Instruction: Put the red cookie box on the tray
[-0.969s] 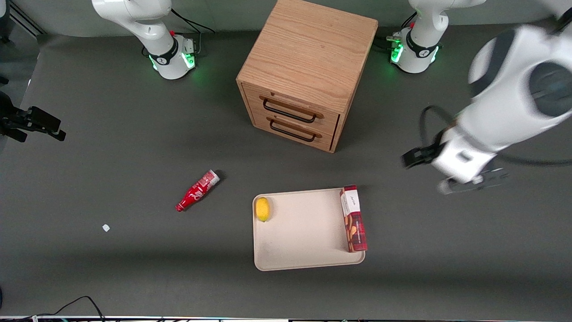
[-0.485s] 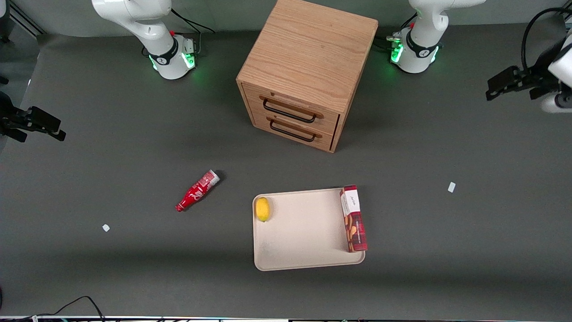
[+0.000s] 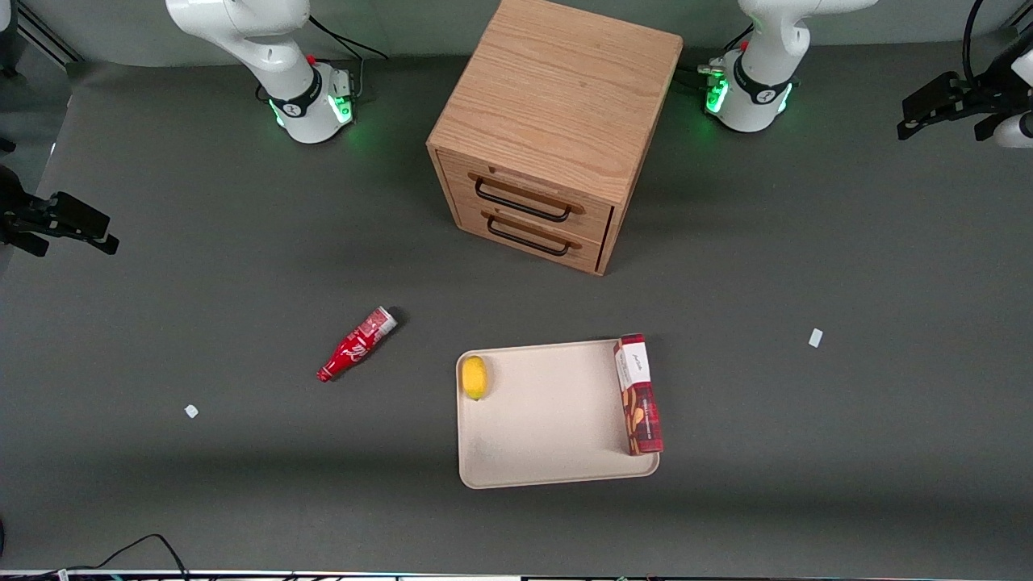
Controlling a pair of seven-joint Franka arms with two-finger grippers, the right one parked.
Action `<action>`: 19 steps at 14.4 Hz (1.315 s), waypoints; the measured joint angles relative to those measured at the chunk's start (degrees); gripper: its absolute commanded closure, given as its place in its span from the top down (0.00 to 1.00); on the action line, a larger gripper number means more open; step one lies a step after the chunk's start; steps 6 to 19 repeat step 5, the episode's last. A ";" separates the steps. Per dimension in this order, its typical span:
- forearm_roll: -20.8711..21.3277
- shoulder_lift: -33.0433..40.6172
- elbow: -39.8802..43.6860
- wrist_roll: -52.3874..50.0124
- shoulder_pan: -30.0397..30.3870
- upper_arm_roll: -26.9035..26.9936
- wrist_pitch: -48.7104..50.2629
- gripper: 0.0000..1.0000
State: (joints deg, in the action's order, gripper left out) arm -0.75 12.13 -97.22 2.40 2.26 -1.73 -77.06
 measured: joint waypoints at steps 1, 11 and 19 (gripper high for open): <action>0.28 -0.13 0.06 0.24 0.00 0.07 0.04 1.00; 1.09 -1.55 1.94 2.21 0.00 0.50 1.19 1.00; 1.09 -1.55 1.94 2.21 0.00 0.50 1.19 1.00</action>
